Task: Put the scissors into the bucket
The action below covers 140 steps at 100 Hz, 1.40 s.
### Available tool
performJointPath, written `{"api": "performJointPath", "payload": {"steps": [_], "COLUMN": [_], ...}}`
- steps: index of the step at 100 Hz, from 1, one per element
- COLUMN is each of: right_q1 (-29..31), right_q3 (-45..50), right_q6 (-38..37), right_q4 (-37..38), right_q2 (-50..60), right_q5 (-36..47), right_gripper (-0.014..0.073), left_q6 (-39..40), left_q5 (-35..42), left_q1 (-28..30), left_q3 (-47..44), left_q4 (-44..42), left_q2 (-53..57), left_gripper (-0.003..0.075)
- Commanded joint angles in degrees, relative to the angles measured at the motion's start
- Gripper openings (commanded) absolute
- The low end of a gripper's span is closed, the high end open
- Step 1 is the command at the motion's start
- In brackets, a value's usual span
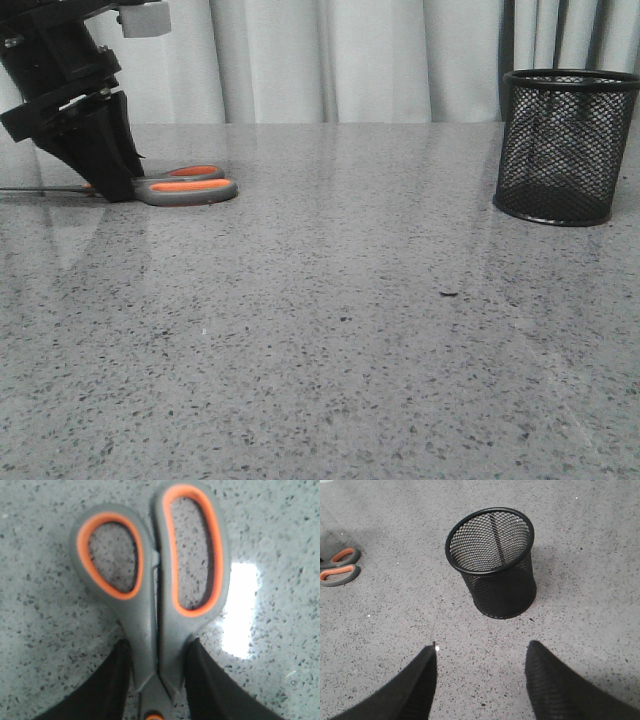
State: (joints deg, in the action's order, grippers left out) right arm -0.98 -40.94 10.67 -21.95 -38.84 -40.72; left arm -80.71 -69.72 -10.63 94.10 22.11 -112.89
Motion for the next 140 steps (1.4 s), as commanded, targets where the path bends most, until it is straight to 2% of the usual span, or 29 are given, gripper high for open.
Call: {"api": "performJointPath", "payload": {"steps": [1, 7, 31, 58, 85, 124, 140], "right_q1": [0.10, 0.10, 0.10, 0.10, 0.10, 0.10, 0.10], "right_q3": [-2.00, -2.00, -2.00, -2.13, -5.21, -15.40, -18.94], "right_q6": [0.64, 0.64, 0.64, 2.55, 12.08, 29.75, 32.20], "right_q4": [-0.98, -0.98, -0.98, -5.16, -20.16, -47.78, -53.26], "right_q2": [-0.17, -0.17, -0.17, -0.17, -1.65, -10.73, -14.58], "right_q5": [3.60, 3.60, 3.60, 3.24, 3.13, -3.46, -7.44], "right_gripper": [0.0357, 0.0357, 0.0357, 0.0357, 0.0357, 0.0357, 0.0357], "left_q6": [0.12, 0.89, 5.28, 9.49, 13.27, 20.87, 22.21], "left_q5": [-1.34, -1.70, -2.70, -2.70, -2.70, 0.85, 1.08], "left_q1": [-0.59, -0.59, -0.59, -1.47, -4.80, -17.75, -22.94], "left_q3": [0.06, 0.06, 4.99, 11.34, 11.63, 11.75, 11.75], "left_q4": [-0.70, -0.81, -1.58, -3.14, -3.26, -3.86, -3.74], "left_q2": [0.26, 0.26, 1.44, 10.22, 21.53, 30.22, 30.63], "left_gripper": [-0.0024, -0.0004, -0.0010, -0.0010, -0.0010, -0.0010, -0.0012]}}
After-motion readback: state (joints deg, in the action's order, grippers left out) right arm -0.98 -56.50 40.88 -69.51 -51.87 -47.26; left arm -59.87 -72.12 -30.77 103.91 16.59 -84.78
